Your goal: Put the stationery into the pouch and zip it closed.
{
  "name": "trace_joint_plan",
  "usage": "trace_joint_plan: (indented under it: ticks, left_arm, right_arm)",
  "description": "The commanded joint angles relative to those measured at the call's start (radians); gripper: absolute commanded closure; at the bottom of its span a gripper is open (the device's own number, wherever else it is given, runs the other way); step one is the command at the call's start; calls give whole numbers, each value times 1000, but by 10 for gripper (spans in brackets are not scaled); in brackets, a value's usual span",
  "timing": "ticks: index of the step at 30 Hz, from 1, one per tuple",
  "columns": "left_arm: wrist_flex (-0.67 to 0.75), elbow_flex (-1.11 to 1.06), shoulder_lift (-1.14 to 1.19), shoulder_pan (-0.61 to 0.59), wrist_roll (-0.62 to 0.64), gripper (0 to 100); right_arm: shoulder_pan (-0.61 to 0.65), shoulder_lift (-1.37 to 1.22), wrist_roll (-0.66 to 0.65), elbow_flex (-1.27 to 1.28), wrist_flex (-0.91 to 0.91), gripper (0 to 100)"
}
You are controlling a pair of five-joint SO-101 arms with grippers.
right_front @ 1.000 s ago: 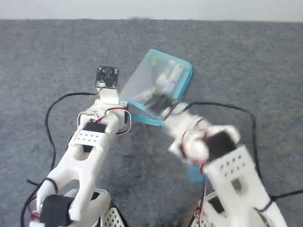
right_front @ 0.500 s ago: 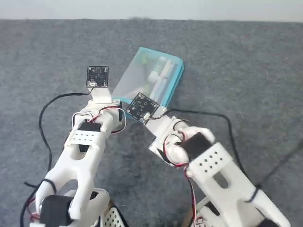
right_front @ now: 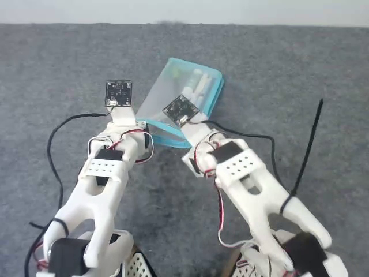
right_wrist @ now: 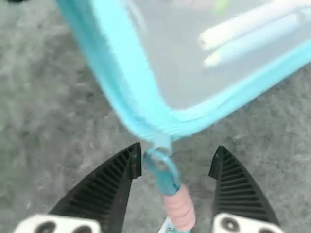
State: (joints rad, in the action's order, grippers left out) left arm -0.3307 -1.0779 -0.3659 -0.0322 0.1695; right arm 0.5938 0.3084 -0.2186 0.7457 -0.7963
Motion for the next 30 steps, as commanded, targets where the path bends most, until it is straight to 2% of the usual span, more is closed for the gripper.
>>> trace_joint_plan:
  ticks: [1, 3, 4, 7, 11, 17, 21, 24, 26, 30]
  left_arm:
    - [-3, 35, -20, -3, 12, 991]
    - [-3, 35, -20, 3, 11, 991]
    - [-3, 35, -20, 14, 9, 991]
    - [-3, 31, -20, 43, -12, 991]
    - [-3, 30, -20, 46, -15, 991]
    - [-18, 36, -18, 51, -12, 991]
    - [-21, 47, -12, 43, -12, 991]
    - [-21, 47, -12, 43, -12, 991]
    - [-21, 47, -12, 43, -14, 991]
    - [-21, 45, -11, 43, -17, 991]
  right_arm:
    - [-22, -12, 14, -100, 15, 879]
    - [-16, -10, 14, -129, 12, 989]
    - [-8, -8, 14, -144, 4, 997]
    - [56, 19, 5, -201, -71, 995]
    - [205, 124, -32, -227, -114, 991]
    - [251, 323, -89, -203, -185, 991]
    - [400, 493, -101, -204, -303, 991]
    - [513, 564, -189, -189, -366, 991]
    - [547, 564, -242, -175, -397, 991]
    - [552, 516, -264, -130, -432, 956]
